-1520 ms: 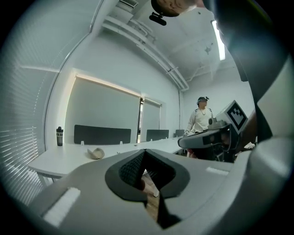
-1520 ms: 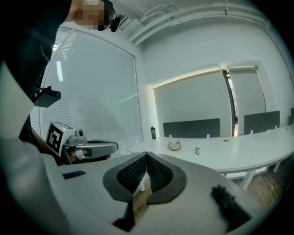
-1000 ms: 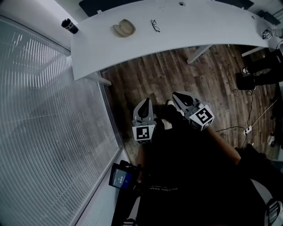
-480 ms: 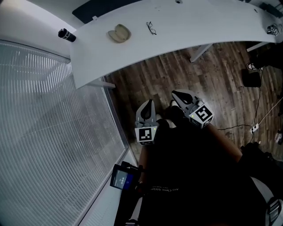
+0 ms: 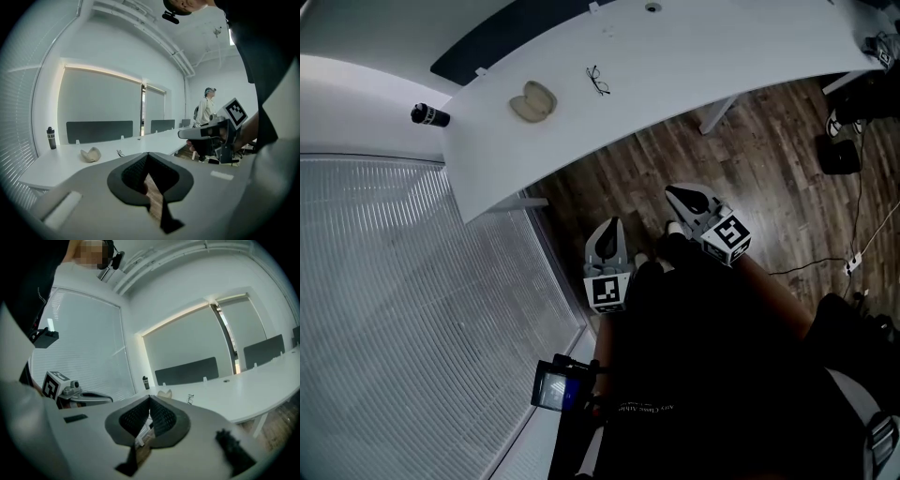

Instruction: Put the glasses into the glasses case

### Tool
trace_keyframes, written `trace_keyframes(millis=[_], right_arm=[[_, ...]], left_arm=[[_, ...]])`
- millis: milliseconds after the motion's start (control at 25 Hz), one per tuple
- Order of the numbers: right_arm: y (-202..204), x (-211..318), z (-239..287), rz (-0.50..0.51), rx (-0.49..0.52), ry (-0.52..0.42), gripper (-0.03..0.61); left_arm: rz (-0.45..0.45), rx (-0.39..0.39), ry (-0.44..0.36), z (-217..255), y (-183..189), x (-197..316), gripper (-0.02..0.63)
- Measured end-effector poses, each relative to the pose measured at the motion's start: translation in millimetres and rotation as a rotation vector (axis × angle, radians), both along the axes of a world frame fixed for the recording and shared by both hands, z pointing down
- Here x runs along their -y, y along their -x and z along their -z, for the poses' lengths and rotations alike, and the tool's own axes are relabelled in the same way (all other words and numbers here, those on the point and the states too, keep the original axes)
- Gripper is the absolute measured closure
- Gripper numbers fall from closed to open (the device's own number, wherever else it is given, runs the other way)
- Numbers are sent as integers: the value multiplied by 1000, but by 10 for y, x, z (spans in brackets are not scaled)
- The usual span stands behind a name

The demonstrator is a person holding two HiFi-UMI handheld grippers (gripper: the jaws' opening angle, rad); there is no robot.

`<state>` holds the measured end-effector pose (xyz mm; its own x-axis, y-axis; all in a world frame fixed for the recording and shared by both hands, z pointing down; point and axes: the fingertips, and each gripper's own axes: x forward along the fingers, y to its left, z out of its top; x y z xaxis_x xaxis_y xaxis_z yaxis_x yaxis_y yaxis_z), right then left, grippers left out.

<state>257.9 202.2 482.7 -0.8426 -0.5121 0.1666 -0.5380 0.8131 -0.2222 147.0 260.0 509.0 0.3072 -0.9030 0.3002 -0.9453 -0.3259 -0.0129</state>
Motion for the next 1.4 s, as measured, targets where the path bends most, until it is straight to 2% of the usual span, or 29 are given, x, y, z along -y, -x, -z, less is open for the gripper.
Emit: trace_keyframes(millis=[200,360,520,760,920,1280,1400], right_arm=[[-181,372,-89,-4,-6,9,571],[-142,665,-132,-16,-17,22,571],[119,853,-155,-5,-42,17,571],[527,1121,-16,-42,-58,7,571],[757,1365,37,-47,-103,-2,571],[1325,1667,53,-66,-152,19,571],[1498,1717,45,-63,-174,19,571]], left_arm=[[10,33,7,7,-80,115,607],[39,34,6,-22,105,209,607],[55,-17,-10,-60,359,476,606],[7,-78,-41,25,645,1058,607],[-13,-114,-48,100,859,1417,607],[23,-192,-6,16,1580,1655,607],[18,-188,-16,-72,1795,1681,607]])
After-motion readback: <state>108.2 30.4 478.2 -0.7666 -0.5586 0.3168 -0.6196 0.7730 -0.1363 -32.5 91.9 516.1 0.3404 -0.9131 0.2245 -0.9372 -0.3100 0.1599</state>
